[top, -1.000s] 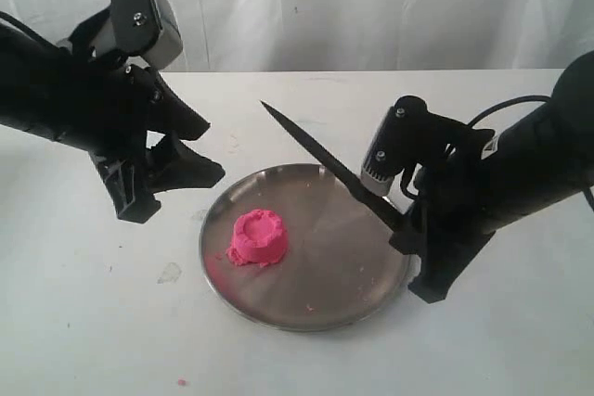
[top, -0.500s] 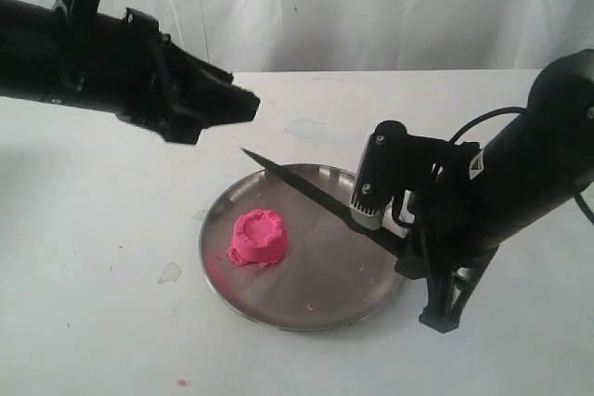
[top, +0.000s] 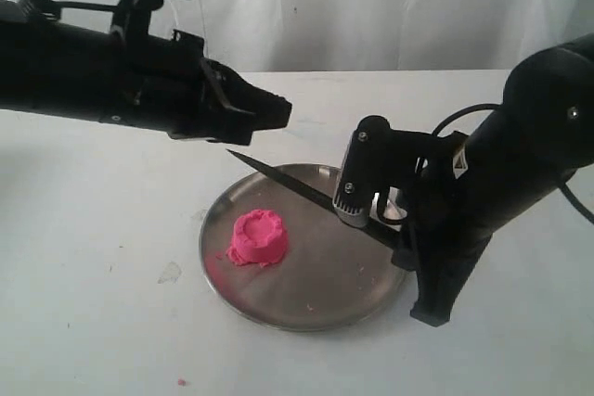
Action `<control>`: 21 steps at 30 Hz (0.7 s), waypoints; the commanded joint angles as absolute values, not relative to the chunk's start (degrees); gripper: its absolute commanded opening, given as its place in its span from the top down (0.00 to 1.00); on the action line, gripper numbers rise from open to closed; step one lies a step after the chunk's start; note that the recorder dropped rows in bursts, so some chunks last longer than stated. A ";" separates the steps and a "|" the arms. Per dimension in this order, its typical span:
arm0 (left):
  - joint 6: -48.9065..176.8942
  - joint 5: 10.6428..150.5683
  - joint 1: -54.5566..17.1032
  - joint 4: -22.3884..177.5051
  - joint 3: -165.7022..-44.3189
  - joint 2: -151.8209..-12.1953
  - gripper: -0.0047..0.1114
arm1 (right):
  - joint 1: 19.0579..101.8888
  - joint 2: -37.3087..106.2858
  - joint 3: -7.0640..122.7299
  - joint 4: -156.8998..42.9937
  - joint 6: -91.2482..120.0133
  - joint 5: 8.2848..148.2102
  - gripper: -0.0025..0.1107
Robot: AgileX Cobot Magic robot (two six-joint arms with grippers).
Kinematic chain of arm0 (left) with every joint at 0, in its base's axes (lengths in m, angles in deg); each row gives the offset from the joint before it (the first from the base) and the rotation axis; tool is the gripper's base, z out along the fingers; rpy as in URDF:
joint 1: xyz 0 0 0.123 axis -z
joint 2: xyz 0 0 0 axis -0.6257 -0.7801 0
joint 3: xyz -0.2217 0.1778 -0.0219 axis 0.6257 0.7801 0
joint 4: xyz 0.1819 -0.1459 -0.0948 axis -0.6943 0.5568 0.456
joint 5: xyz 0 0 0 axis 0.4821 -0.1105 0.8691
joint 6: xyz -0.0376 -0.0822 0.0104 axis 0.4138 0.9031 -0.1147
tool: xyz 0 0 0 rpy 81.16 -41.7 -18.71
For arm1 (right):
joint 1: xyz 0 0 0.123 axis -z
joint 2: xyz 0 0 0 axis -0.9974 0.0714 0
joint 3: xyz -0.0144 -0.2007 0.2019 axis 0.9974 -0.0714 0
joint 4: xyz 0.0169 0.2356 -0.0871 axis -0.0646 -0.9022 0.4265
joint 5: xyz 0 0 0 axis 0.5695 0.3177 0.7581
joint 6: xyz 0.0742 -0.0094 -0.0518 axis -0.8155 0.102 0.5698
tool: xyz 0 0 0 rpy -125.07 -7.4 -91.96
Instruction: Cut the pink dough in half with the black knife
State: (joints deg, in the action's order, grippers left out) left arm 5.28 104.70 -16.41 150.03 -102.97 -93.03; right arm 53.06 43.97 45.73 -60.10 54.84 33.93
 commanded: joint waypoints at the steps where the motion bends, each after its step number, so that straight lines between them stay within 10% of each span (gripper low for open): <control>1: 4.18 103.94 -15.28 151.66 -103.13 -95.01 0.86 | 52.85 44.07 47.07 -59.72 54.32 31.59 0.98; 21: 1.58 101.26 -15.28 150.28 -103.13 -101.64 0.86 | 52.85 43.38 47.83 -59.90 52.39 30.80 0.98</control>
